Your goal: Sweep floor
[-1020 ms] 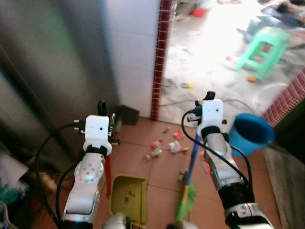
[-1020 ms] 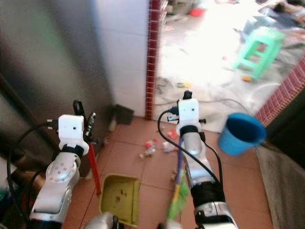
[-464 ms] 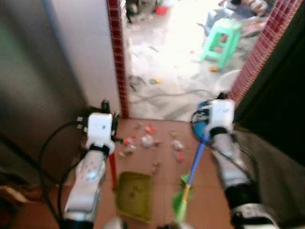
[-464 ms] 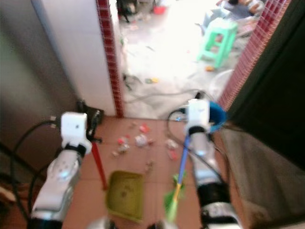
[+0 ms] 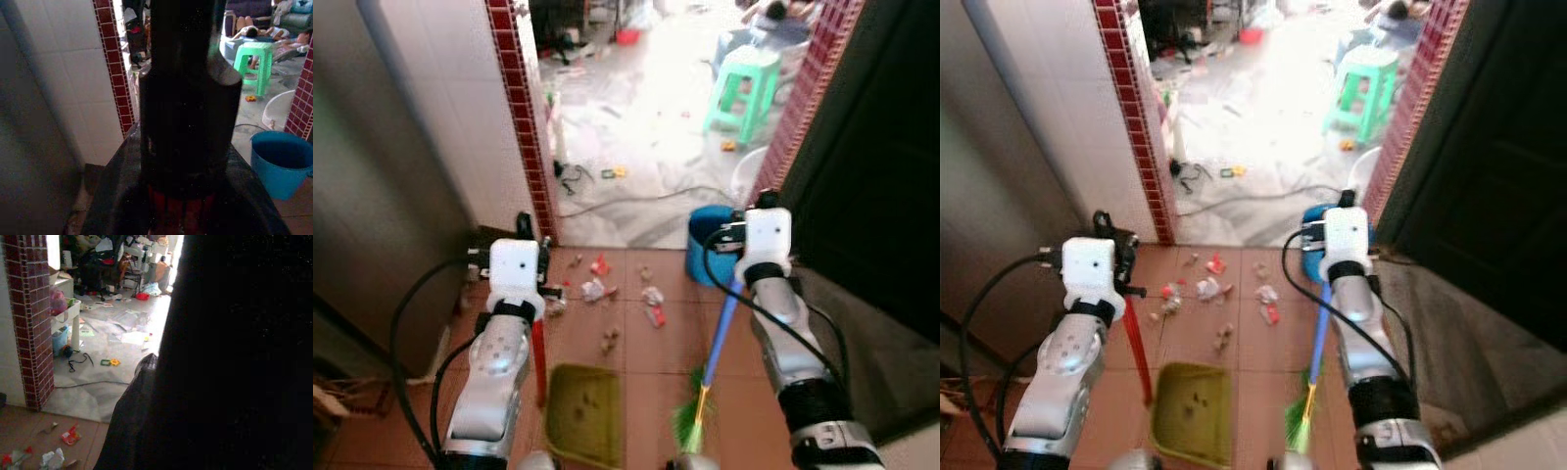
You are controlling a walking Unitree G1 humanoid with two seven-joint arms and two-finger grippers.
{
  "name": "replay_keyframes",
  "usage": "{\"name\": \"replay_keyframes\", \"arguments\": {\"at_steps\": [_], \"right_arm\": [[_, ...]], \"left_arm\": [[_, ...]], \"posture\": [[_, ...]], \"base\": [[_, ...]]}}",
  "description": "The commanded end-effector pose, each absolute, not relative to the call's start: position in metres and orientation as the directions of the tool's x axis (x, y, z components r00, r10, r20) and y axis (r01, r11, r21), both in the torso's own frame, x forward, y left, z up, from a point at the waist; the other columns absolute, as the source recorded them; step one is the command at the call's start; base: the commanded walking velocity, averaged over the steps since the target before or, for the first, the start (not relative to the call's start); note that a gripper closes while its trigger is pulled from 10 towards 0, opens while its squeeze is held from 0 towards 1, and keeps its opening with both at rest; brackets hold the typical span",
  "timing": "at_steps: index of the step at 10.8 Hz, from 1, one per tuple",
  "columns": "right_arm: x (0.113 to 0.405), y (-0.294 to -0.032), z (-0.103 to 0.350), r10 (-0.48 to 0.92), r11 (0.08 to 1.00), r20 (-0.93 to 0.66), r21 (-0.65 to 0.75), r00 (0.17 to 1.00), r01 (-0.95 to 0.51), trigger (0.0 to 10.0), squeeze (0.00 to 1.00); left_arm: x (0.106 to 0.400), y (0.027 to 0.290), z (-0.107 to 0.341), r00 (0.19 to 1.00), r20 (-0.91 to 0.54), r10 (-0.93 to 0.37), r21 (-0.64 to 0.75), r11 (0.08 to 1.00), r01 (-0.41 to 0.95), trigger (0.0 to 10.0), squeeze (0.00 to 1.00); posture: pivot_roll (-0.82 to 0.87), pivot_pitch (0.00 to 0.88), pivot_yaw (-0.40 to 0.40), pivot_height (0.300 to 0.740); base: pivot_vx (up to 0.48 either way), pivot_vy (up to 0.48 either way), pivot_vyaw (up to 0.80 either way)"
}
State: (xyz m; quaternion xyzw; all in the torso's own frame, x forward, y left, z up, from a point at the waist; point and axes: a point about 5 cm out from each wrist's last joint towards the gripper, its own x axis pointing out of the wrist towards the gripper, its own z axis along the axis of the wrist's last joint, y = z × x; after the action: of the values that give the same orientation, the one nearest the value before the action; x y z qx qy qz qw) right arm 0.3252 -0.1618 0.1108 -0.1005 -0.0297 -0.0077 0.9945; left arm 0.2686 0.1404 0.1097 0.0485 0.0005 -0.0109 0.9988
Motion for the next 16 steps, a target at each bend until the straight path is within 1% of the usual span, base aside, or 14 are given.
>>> {"name": "replay_keyframes", "arguments": {"at_steps": [1, 3, 5, 8, 12, 13, 16], "right_arm": [[0.330, -0.158, 0.124, 0.006, 0.981, 0.105, -0.196, 0.994, 0.014, 10.0, 0.00], [0.330, -0.162, 0.127, 0.002, 0.985, 0.116, -0.171, 0.993, 0.018, 10.0, 0.00], [0.325, -0.162, 0.122, 0.004, 0.985, 0.103, -0.172, 0.995, 0.014, 10.0, 0.00], [0.326, -0.158, 0.122, 0.011, 0.986, 0.099, -0.168, 0.995, 0.005, 10.0, 0.00], [0.324, -0.161, 0.121, -0.001, 0.986, 0.096, -0.167, 0.995, 0.017, 10.0, 0.00], [0.323, -0.161, 0.121, 0.000, 0.986, 0.095, -0.168, 0.995, 0.015, 10.0, 0.00], [0.322, -0.163, 0.121, -0.004, 0.986, 0.092, -0.168, 0.996, 0.019, 10.0, 0.00]], "left_arm": [[0.273, 0.145, 0.122, 0.999, 0.054, -0.002, 0.120, 0.993, -0.004, 10.0, 0.00], [0.276, 0.150, 0.125, 0.997, 0.076, 0.002, 0.126, 0.992, -0.012, 10.0, 0.00], [0.275, 0.156, 0.120, 0.998, 0.055, 0.006, 0.116, 0.993, -0.013, 10.0, 0.00], [0.274, 0.155, 0.122, 0.998, 0.054, 0.014, 0.103, 0.994, -0.020, 10.0, 0.00], [0.270, 0.165, 0.117, 0.999, 0.032, 0.042, 0.097, 0.994, -0.045, 10.0, 0.00], [0.271, 0.164, 0.118, 0.999, 0.030, 0.042, 0.091, 0.995, -0.044, 10.0, 0.00], [0.270, 0.162, 0.117, 0.999, 0.022, 0.033, 0.081, 0.996, -0.034, 10.0, 0.00]], "posture": [[-0.03, 0.000, 0.000, 0.740], [-0.03, 0.000, 0.000, 0.740], [-0.04, 0.000, -0.006, 0.740], [-0.04, 0.000, -0.003, 0.740], [-0.04, 0.000, -0.003, 0.740], [-0.04, 0.000, -0.003, 0.740], [-0.04, 0.000, 0.000, 0.740]], "base": [[0.000, 0.000, 0.00], [0.000, 0.000, 0.00], [0.000, 0.000, 0.00], [0.000, 0.000, 0.00], [0.000, 0.000, 0.00], [0.000, 0.244, 0.00], [0.000, 0.464, 0.00]]}}
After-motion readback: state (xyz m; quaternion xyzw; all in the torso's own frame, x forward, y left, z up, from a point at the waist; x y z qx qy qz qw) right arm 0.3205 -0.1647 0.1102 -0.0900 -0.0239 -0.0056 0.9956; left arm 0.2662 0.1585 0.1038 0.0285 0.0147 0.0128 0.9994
